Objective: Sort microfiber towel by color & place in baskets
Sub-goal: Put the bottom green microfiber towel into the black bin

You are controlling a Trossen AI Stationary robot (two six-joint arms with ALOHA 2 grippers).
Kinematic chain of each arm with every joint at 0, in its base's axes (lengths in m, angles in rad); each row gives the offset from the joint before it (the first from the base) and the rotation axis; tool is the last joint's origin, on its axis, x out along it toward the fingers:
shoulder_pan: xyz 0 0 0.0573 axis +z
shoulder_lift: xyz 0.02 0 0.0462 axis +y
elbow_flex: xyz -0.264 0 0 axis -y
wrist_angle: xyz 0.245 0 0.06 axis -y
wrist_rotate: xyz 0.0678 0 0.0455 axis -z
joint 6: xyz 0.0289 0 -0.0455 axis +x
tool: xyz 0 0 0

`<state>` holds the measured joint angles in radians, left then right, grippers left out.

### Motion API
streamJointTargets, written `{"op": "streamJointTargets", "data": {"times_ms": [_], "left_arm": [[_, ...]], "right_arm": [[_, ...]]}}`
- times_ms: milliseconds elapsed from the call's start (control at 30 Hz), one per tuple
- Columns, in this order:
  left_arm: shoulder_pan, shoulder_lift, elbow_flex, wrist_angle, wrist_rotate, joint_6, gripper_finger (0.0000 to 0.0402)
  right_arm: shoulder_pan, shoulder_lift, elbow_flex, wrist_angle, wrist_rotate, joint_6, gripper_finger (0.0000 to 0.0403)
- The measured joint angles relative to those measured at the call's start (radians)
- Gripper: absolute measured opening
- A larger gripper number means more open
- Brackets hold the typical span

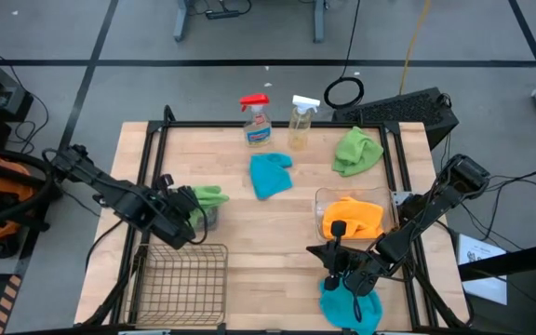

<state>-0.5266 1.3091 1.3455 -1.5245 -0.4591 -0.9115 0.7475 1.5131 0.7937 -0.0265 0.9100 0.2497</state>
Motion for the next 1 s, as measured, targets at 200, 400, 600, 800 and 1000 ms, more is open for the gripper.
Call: {"op": "streamJointTargets", "data": {"times_ms": [200,400,600,800,1000], "left_arm": [[0.000,-0.017,-0.041,0.023,0.015,0.000,0.0031],[-0.029,-0.018,-0.041,0.076,0.039,0.003,0.0031],[-0.069,-0.018,-0.041,0.083,0.042,-0.039,0.0031],[-0.094,-0.018,-0.041,0.078,0.045,-0.052,0.0031],[-0.100,-0.018,-0.041,0.042,0.041,-0.050,0.0031]], "right_arm": [[0.000,0.000,0.000,0.000,0.000,0.000,0.0000],[0.000,0.000,0.000,0.000,0.000,0.001,0.0000],[0.000,0.000,0.000,-0.003,-0.074,0.037,0.0000],[0.000,0.000,0.000,0.000,-0.098,0.038,0.0000],[0.000,0.000,0.000,0.000,-0.099,0.037,0.0000]]}}
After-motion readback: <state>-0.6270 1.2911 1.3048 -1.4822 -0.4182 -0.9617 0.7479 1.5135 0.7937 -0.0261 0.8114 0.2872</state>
